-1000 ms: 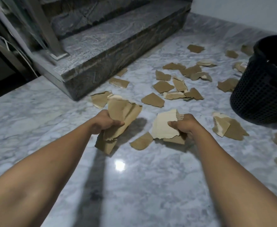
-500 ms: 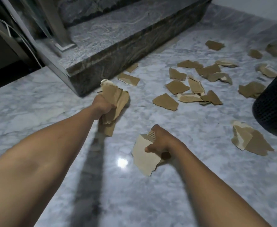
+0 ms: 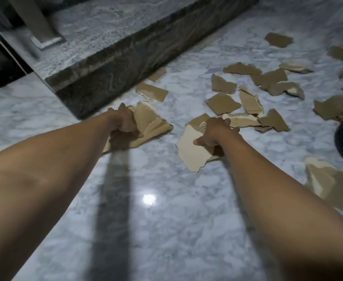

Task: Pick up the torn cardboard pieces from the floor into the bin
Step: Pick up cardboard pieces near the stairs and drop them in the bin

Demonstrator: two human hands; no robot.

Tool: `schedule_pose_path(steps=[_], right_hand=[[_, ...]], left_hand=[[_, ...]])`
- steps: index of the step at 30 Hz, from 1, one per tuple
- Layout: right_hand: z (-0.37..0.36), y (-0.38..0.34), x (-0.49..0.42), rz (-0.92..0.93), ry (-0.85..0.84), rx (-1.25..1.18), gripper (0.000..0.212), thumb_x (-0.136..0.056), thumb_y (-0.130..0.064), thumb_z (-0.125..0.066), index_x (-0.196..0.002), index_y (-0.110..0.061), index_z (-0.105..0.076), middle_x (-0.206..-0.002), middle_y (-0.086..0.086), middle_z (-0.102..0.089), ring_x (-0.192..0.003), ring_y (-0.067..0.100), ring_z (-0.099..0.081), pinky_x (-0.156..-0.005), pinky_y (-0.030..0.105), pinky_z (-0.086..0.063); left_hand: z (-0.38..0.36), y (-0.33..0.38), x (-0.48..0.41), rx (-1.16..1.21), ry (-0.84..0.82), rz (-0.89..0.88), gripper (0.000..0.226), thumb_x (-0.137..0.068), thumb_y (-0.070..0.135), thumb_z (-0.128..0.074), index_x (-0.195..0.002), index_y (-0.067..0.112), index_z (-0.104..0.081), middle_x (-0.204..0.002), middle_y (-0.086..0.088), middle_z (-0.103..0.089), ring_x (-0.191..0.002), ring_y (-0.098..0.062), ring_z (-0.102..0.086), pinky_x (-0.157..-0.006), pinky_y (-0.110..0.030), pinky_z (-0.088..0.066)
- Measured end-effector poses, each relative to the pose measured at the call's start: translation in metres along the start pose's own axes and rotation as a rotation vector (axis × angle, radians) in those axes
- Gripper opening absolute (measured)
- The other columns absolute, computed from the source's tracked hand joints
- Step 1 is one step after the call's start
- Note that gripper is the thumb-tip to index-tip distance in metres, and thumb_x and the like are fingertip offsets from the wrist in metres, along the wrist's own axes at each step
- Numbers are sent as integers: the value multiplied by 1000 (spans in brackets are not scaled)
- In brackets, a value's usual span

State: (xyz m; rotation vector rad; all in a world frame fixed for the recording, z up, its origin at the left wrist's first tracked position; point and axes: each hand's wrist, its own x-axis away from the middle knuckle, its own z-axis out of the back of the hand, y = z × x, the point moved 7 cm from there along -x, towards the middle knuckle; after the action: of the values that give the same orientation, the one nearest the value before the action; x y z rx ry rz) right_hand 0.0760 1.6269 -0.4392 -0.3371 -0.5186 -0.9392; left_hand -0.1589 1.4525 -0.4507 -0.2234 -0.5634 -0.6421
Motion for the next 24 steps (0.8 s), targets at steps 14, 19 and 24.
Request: schedule_pose_path(steps=[14, 19, 24], right_hand=[[-33, 84, 25, -64, 44, -611, 103, -68, -46, -87, -147, -5, -36, -147, 12, -46, -128, 31, -49, -95, 35, -45], [-36, 80, 14, -32, 21, -665, 94, -70, -39, -87, -144, -8, -39, -139, 7, -52, -121, 26, -53, -88, 29, -42], [-35, 77, 10, -30, 4, -643, 94, -70, -41, -87, -143, -8, -38, -141, 9, -51, -124, 27, -52, -88, 29, -43]], left_hand=[[58, 75, -16, 34, 232, -396, 103, -73, 10, -65, -156, 16, -6, -112, -20, -60, -101, -39, -59, -82, -40, -49], [71, 87, -46, -92, 35, -218, 101, -77, 24, -80, -154, 5, -17, -110, -8, -58, -97, -31, -63, -64, -32, -50], [73, 89, -57, -170, 27, -158, 80, -66, 33, -89, -132, 5, -53, -119, -14, -59, -99, -33, -63, -73, -37, -57]])
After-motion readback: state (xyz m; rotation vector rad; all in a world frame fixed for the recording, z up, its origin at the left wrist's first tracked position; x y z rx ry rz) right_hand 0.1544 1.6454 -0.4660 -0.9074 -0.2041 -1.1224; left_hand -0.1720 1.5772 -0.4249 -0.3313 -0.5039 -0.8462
